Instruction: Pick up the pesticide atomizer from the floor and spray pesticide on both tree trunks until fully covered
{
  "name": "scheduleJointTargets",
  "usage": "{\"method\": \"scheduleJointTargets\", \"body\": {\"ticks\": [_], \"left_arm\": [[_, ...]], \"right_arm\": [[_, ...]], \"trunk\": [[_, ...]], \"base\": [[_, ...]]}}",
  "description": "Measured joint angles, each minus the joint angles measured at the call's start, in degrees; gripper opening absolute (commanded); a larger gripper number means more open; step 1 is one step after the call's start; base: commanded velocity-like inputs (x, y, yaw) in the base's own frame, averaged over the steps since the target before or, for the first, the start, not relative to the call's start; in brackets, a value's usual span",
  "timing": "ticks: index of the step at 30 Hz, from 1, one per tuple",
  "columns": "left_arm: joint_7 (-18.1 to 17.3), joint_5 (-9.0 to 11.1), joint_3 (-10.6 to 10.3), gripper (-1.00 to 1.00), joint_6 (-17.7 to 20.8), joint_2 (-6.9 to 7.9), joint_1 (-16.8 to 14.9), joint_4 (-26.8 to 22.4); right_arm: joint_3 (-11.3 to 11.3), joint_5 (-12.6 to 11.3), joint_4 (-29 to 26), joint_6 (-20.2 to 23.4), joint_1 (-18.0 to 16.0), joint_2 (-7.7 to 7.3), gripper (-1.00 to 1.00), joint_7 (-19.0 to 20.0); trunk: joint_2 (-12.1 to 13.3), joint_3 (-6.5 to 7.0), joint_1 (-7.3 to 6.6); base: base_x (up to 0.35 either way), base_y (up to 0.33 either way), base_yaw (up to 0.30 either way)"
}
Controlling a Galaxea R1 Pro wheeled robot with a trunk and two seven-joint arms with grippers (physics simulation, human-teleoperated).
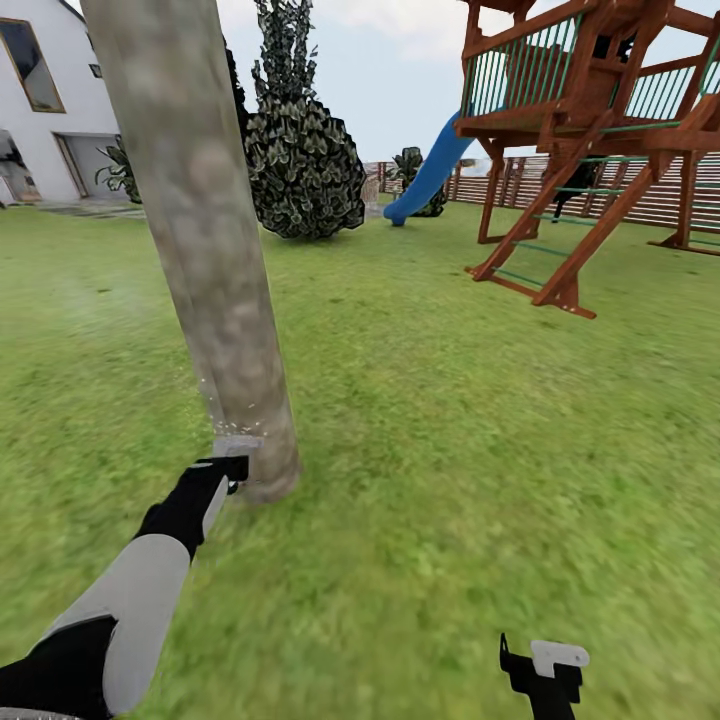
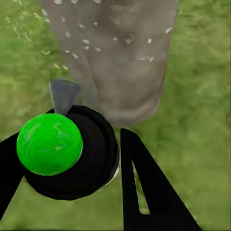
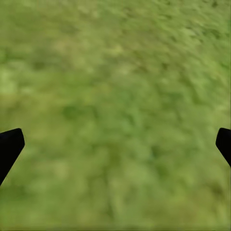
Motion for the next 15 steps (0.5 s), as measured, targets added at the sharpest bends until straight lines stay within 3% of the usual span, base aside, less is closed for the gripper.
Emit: {"method": "scheduleJointTargets", "body": {"ticks": [1,4,5,7,9,10,12,15], "left_arm": [[0.11,0.28,-0.17,-1.0,0.18,-0.1,-0.1,-0.07],[0.34,0.19,-0.74,-1.0,0.35,-3.96,-0.54,-0.4],[0.37,-0.27,-1.03,-1.0,0.45,-4.57,-0.88,-1.16],[0.31,-0.92,-0.84,-1.0,0.59,-2.6,-1.1,-2.09],[0.08,-0.78,-0.43,-1.0,2.33,1.88,-1.16,-3.13],[-0.09,-0.56,-0.76,-1.0,5.28,2.68,-1.0,-3.92],[-0.3,-0.15,-1.42,-1.0,6.94,2.0,-0.98,-4.75],[0.04,0.3,-3.82,-1.0,7.38,-1.62,-2.55,-5.07]], "right_arm": [[0.0,0.0,-0.01,0.0,-0.03,0.0,1.0,-0.01],[-0.01,0.0,-0.02,0.0,-0.04,0.0,1.0,-0.01],[-0.01,-0.01,-0.02,0.0,-0.06,0.0,1.0,-0.01],[-0.01,-0.01,0.0,0.0,-0.04,0.01,1.0,0.0],[0.01,0.0,-0.03,0.0,-0.02,0.0,1.0,0.04],[0.0,0.0,-0.02,0.0,-0.01,0.05,1.0,0.07],[-0.01,-0.01,0.01,0.0,-0.05,0.08,1.0,0.08],[0.0,0.02,0.02,0.0,-0.07,0.09,1.0,0.07]], "trunk": [[0.0,0.0,0.0],[0.0,0.0,0.0],[0.0,0.0,0.0],[0.0,0.0,0.0],[0.0,0.0,0.0],[0.0,0.0,0.0],[0.0,0.0,0.0],[0.0,0.01,0.0]], "base": [[0.0,0.0,0.0],[0.0,0.0,0.058],[0.0,0.0,0.23],[0.0,0.0,0.261],[0.0,0.0,0.274],[0.0,0.0,0.276],[0.0,0.0,0.248],[0.0,0.0,0.068]]}}
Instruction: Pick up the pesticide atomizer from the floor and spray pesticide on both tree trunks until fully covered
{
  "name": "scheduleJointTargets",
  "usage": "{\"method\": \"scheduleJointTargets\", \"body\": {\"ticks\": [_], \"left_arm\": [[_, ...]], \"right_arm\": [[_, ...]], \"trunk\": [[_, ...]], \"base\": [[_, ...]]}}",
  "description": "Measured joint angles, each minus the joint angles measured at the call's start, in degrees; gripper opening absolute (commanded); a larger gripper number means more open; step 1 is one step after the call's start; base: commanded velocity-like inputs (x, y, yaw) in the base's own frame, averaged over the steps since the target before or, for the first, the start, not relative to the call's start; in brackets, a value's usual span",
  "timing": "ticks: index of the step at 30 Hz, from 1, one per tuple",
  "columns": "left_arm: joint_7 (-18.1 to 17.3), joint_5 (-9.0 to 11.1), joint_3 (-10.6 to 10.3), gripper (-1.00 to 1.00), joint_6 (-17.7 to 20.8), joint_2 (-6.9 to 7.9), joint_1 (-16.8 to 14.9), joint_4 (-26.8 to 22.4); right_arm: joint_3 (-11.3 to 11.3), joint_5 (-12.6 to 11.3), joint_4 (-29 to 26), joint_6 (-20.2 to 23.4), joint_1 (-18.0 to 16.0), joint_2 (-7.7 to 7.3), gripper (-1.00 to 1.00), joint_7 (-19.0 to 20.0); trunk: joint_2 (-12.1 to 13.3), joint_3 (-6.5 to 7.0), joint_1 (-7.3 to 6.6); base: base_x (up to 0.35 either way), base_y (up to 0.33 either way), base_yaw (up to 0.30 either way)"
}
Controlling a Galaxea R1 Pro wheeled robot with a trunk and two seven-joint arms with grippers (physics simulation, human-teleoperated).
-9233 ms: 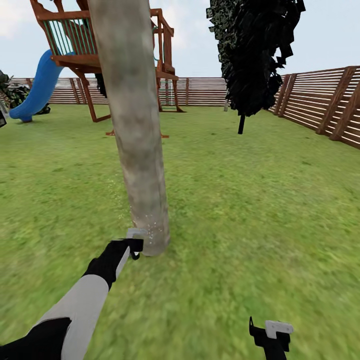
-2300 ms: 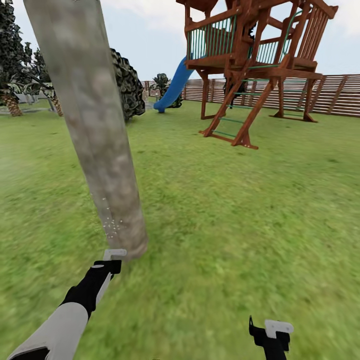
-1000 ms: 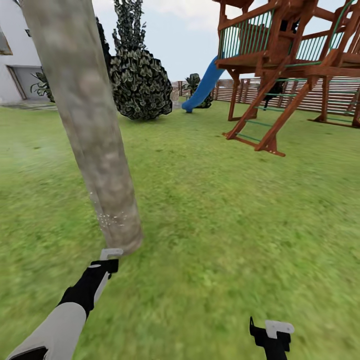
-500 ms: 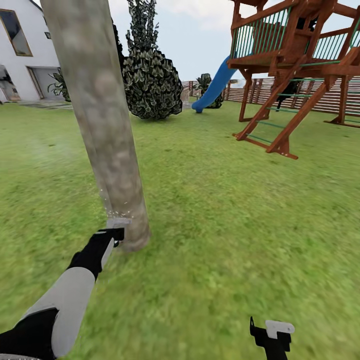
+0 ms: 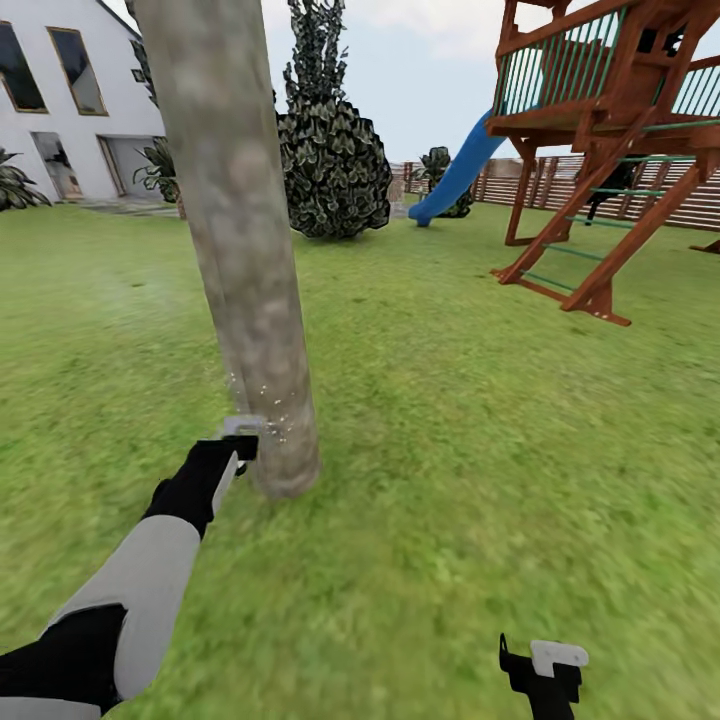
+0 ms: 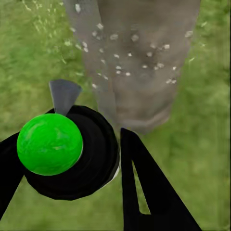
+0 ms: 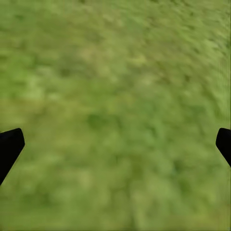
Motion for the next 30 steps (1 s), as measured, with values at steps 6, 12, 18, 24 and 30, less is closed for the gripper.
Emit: {"method": "scheduleJointTargets", "body": {"ticks": [6,12,18,24,30], "left_arm": [[-0.44,-0.71,-0.35,-1.0,3.94,1.17,-4.5,-0.23],[-1.12,-0.92,-0.96,-1.0,4.22,2.24,-3.97,-0.25],[-1.0,-1.0,-0.63,-1.0,4.25,2.18,-4.12,-0.41],[-0.88,-0.77,-0.35,-1.0,4.13,2.11,-3.98,-0.44],[-0.57,-0.87,-0.48,-1.0,4.01,2.06,-4.11,-0.44]], "right_arm": [[0.0,0.01,0.0,0.0,0.02,-0.07,1.0,0.06],[0.01,0.06,-0.03,0.04,0.01,-0.09,1.0,0.09],[0.0,0.03,-0.06,0.03,0.04,-0.09,1.0,0.08],[0.0,0.04,-0.04,0.06,0.05,-0.01,1.0,0.01],[0.0,0.06,-0.02,0.06,0.02,0.0,1.0,0.0]], "trunk": [[0.0,-0.01,0.0],[0.0,-0.01,-0.01],[0.0,-0.01,0.0],[0.01,-0.01,0.01],[0.0,-0.01,0.0]], "base": [[0.0,0.0,0.003],[0.049,-0.105,0.0],[0.056,-0.26,0.0],[0.001,-0.274,0.17],[0.0,-0.275,0.269]]}}
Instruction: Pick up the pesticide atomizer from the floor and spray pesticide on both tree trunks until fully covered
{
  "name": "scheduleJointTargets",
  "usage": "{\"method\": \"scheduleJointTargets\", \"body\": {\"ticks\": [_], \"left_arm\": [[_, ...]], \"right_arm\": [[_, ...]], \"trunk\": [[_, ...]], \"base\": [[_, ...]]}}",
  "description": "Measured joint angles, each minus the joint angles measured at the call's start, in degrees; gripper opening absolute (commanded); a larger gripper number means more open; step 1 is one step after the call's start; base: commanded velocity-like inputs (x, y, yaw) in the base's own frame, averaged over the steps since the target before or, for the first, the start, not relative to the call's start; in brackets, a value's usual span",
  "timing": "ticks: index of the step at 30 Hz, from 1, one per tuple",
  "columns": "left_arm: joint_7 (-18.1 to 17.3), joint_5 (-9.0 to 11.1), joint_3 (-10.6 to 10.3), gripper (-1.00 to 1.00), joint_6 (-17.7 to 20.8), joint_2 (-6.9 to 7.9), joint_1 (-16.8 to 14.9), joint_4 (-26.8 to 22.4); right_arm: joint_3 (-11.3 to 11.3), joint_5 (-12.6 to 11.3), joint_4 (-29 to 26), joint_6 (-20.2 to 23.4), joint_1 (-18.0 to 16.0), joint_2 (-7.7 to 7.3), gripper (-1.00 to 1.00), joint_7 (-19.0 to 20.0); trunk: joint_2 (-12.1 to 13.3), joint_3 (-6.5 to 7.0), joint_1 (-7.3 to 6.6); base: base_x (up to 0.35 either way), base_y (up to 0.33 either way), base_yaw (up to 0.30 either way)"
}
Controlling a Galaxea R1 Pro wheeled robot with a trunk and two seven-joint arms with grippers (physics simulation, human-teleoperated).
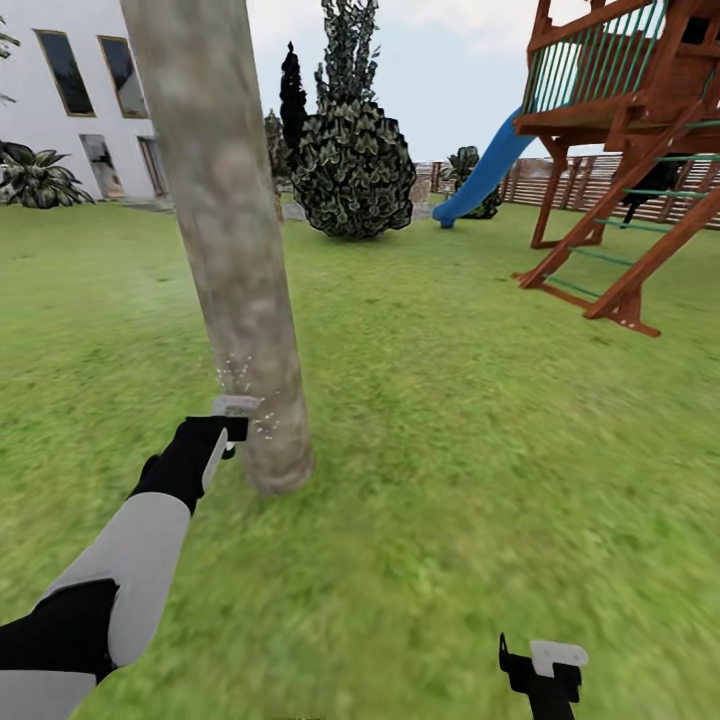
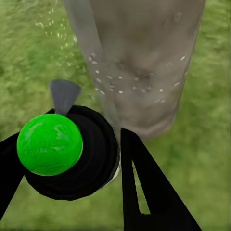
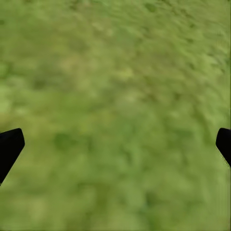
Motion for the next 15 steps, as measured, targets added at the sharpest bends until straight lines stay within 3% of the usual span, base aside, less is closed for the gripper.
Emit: {"method": "scheduleJointTargets", "body": {"ticks": [12,15], "left_arm": [[0.22,-0.24,-0.24,-1.0,-0.02,-0.05,-0.08,0.03],[0.19,-0.33,0.01,-1.0,0.02,0.07,-0.15,0.02]], "right_arm": [[0.0,-0.02,-0.04,0.0,0.01,-0.01,1.0,-0.01],[0.0,-0.03,-0.04,0.0,0.01,-0.01,1.0,-0.01]], "trunk": [[0.0,0.0,0.0],[0.0,0.0,-0.02]], "base": [[0.0,-0.275,0.022],[0.141,-0.254,0.078]]}}
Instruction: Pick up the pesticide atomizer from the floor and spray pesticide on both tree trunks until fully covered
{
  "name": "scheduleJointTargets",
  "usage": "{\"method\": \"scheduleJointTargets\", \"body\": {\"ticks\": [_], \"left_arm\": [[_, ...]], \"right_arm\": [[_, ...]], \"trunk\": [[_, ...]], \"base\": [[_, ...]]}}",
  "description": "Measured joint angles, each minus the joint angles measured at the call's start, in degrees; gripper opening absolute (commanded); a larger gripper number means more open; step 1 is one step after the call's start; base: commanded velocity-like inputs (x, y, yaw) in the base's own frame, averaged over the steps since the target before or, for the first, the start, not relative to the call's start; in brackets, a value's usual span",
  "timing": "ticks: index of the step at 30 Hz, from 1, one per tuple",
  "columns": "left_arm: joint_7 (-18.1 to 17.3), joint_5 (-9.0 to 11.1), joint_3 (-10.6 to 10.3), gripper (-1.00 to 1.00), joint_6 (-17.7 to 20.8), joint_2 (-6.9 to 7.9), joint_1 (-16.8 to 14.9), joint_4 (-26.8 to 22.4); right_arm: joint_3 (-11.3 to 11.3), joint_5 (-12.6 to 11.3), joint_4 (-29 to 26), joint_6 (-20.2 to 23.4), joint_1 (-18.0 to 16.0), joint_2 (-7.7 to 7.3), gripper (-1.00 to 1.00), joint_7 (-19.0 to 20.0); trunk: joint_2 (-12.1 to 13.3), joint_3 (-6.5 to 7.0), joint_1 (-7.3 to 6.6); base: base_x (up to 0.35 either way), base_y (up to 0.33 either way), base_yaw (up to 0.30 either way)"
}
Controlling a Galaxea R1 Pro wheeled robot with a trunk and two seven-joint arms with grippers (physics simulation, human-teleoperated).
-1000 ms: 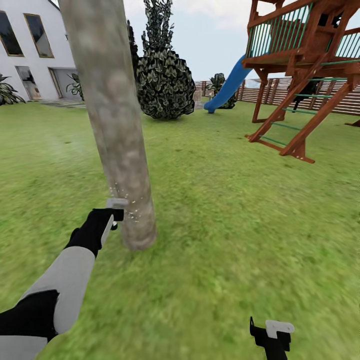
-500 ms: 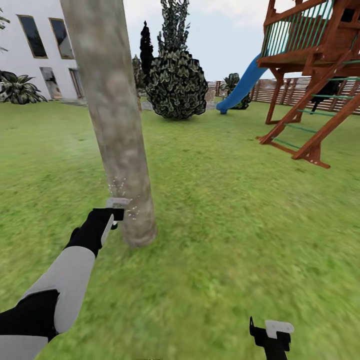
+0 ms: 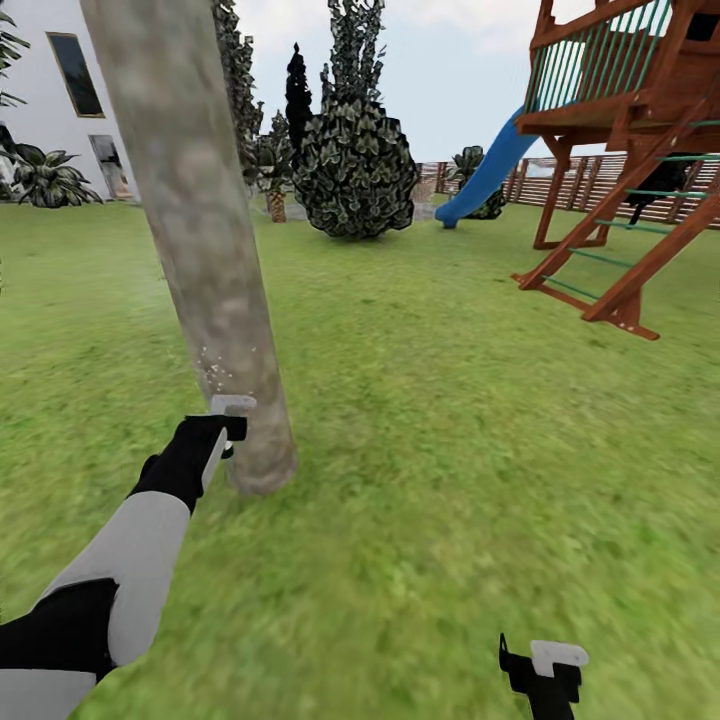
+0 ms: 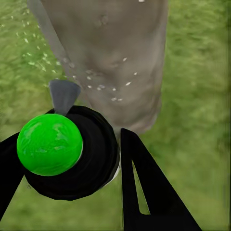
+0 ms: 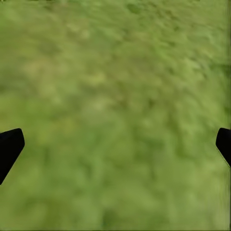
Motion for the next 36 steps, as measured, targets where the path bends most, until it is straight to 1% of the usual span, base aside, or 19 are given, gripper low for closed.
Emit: {"method": "scheduleJointTargets", "body": {"ticks": [9,20,21,24,27,29,30,31,32,34,36], "left_arm": [[0.12,0.01,0.05,-1.0,0.0,-0.03,0.09,-0.02],[0.22,-0.07,0.04,-1.0,0.05,0.04,0.3,0.09],[0.44,-0.09,0.04,-1.0,0.05,0.05,0.3,0.09],[3.38,0.01,0.05,-1.0,0.05,0.05,0.3,0.16],[3.94,0.41,0.21,-1.0,0.13,0.11,0.4,0.48],[3.96,0.43,0.37,-1.0,0.13,0.42,0.51,0.88],[3.93,0.19,0.44,-1.0,0.13,1.44,0.55,0.99],[3.87,0.77,0.59,-1.0,0.12,2.4,0.56,1.01],[3.87,1.51,1.06,-1.0,0.1,2.93,0.58,1.02],[3.81,2.36,1.95,-1.0,0.11,3.33,0.63,1.03],[3.85,2.66,2.08,-1.0,0.04,3.14,0.65,1.03]], "right_arm": [[0.0,0.01,0.01,0.0,0.0,0.01,1.0,0.01],[0.0,-0.04,-0.01,-0.01,0.02,-0.09,1.0,-0.01],[0.0,-0.04,-0.01,0.0,0.02,-0.09,1.0,-0.01],[0.0,-0.04,-0.01,0.0,0.03,-0.09,1.0,-0.01],[0.0,-0.04,0.01,0.0,-0.01,-0.08,1.0,0.0],[0.05,-0.03,0.01,0.0,-0.02,-0.08,1.0,0.02],[0.03,-0.03,0.01,0.0,-0.02,-0.08,1.0,0.03],[0.04,0.0,0.01,0.0,0.0,-0.08,1.0,0.07],[0.06,0.02,0.01,0.01,-0.01,-0.08,1.0,0.08],[0.08,0.03,0.01,0.02,-0.01,-0.06,1.0,0.1],[0.08,0.04,0.02,0.0,0.0,-0.02,1.0,0.1]], "trunk": [[0.0,0.0,0.01],[0.0,0.0,0.02],[0.0,0.0,0.02],[0.0,0.0,0.01],[0.0,0.0,0.01],[0.0,0.0,0.01],[0.0,0.0,0.01],[0.0,0.0,0.01],[0.0,0.0,0.01],[0.0,0.0,0.01],[0.0,0.0,0.02]], "base": [[0.134,-0.251,0.248],[0.004,-0.274,0.011],[0.041,-0.275,0.0],[0.076,-0.275,0.074],[0.087,-0.274,0.263],[0.088,-0.274,0.276],[0.087,-0.274,0.277],[0.086,-0.275,0.277],[0.069,-0.275,0.277],[0.019,-0.275,0.273],[0.004,-0.274,0.146]]}}
